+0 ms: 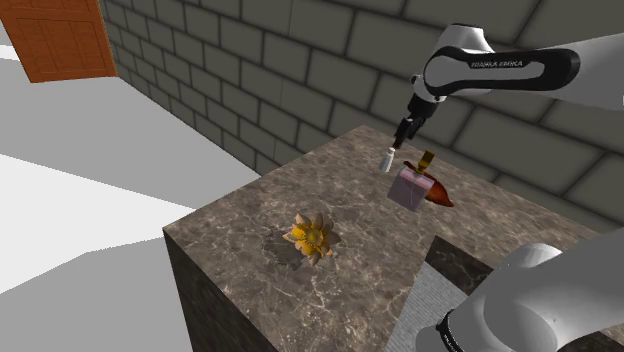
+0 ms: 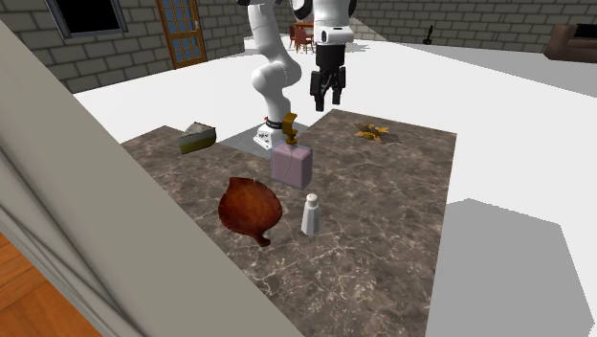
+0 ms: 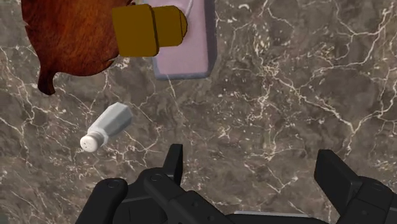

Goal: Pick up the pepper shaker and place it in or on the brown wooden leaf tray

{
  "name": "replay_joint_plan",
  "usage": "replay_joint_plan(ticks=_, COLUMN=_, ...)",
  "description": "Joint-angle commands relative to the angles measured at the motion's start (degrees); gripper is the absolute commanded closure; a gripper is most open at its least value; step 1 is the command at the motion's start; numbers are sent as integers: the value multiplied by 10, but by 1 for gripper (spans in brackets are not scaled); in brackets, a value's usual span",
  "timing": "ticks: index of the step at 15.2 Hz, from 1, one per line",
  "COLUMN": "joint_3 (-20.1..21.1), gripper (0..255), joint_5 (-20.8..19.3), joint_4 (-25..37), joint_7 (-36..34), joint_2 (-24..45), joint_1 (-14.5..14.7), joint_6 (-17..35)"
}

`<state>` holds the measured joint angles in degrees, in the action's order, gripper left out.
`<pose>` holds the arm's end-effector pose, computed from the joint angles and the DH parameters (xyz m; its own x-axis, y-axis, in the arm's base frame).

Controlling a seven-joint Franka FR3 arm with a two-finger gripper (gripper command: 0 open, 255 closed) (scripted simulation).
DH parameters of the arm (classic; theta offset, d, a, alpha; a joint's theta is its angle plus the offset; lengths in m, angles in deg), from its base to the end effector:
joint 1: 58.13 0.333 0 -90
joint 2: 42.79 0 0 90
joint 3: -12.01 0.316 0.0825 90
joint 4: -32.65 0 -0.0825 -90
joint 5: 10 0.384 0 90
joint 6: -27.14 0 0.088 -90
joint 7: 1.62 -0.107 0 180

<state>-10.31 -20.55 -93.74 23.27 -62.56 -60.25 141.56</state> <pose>0.4169 -0.2177 0.5202 0.9923 0.0914 0.0839 0.0838 -0.9924 0.0901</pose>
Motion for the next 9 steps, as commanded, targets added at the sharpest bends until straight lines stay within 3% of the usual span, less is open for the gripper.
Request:
replay_joint_plan(ticks=1, joint_3=-21, gripper=0, joint_5=9, joint_4=16, joint_7=24, joint_2=40, joint_1=-1, joint_6=23)
replay_joint_plan(ticks=9, joint_3=-81, gripper=0, joint_5=90, joint_4=120, joint_7=135, joint_2=215, joint_1=-18, joint_6=79)
